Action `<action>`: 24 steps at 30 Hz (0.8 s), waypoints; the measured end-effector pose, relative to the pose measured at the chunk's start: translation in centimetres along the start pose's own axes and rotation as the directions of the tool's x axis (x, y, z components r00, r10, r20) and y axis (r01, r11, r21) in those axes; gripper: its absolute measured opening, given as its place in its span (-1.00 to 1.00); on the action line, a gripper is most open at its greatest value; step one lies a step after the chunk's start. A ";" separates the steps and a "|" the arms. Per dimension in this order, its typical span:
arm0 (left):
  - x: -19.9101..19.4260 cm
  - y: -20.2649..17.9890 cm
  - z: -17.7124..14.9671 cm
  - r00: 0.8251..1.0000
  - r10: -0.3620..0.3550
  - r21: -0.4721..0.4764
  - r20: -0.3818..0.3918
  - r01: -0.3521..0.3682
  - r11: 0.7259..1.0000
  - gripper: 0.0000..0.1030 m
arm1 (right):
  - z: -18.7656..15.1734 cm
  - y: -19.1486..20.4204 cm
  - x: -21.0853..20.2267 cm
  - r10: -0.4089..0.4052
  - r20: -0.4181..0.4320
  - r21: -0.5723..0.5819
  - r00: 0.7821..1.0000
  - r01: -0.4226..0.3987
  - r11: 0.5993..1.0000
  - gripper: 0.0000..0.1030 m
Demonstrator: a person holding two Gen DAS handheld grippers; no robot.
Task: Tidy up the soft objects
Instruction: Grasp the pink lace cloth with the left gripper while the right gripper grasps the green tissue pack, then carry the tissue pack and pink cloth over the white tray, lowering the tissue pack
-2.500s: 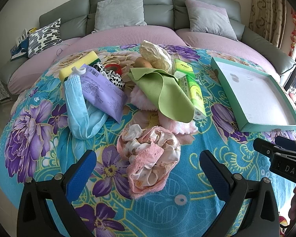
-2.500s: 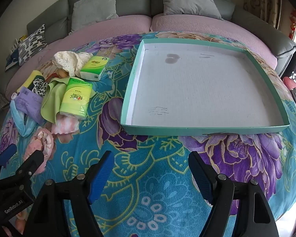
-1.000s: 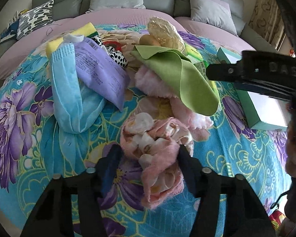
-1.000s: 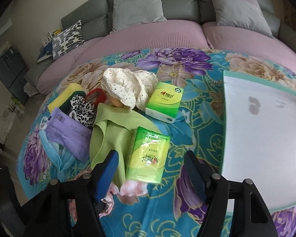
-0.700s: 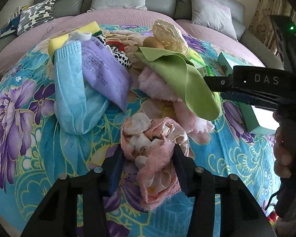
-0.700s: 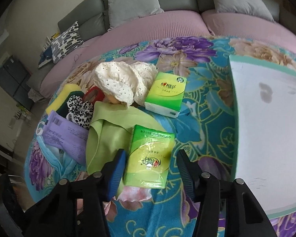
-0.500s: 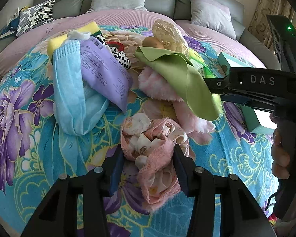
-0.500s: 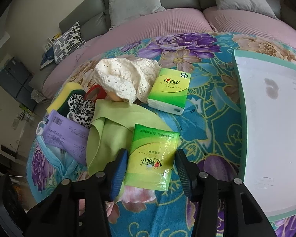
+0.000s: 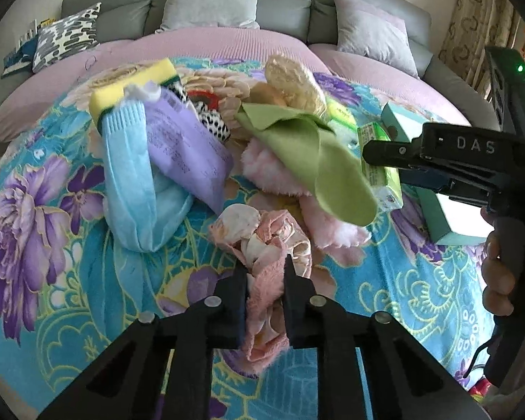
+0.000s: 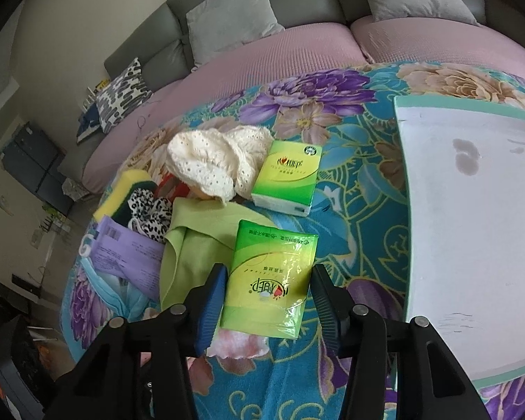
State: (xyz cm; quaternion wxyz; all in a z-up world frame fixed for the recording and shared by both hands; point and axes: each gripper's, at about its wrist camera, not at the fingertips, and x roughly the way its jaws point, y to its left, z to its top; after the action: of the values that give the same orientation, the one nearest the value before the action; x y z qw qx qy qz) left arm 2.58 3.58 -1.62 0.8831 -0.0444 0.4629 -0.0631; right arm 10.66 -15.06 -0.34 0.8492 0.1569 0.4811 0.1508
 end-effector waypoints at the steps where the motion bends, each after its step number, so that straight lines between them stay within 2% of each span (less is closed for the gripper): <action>1: -0.4 -0.1 0.2 1.000 0.002 0.003 0.010 -0.002 1.000 -0.68 | 0.1 -0.1 -0.3 0.003 0.006 0.004 1.000 -0.003 1.000 0.01; 7: -2.6 -1.0 1.5 0.998 0.030 0.029 0.059 -0.031 0.999 -0.69 | 0.3 -0.7 -1.8 0.013 0.042 0.018 0.999 -0.014 1.000 0.01; 13: -6.2 -1.8 4.3 0.983 0.065 0.071 0.172 -0.079 0.994 -0.69 | 0.9 -1.6 -4.1 0.006 0.104 0.034 0.995 -0.010 0.999 0.01; 19: -6.4 -4.3 7.7 0.981 0.032 0.144 0.193 -0.061 0.988 -0.69 | 1.4 -3.5 -7.0 -0.091 0.185 0.054 0.979 0.082 0.995 0.01; 22: -5.6 -6.6 8.7 0.981 0.015 0.176 0.193 -0.050 0.983 -0.69 | 1.7 -5.5 -8.3 -0.167 0.216 0.092 0.962 0.150 0.984 0.01; 24: -5.1 -8.0 9.3 0.981 -0.005 0.183 0.192 -0.031 0.983 -0.69 | 1.8 -7.1 -9.1 -0.239 0.231 0.125 0.943 0.215 0.969 0.01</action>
State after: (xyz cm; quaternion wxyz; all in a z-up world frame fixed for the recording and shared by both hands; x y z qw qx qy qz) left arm 6.78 -3.33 8.83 0.9241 0.0353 0.3684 -0.0955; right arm 8.49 -25.46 4.65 0.9048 0.1593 0.3948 0.0075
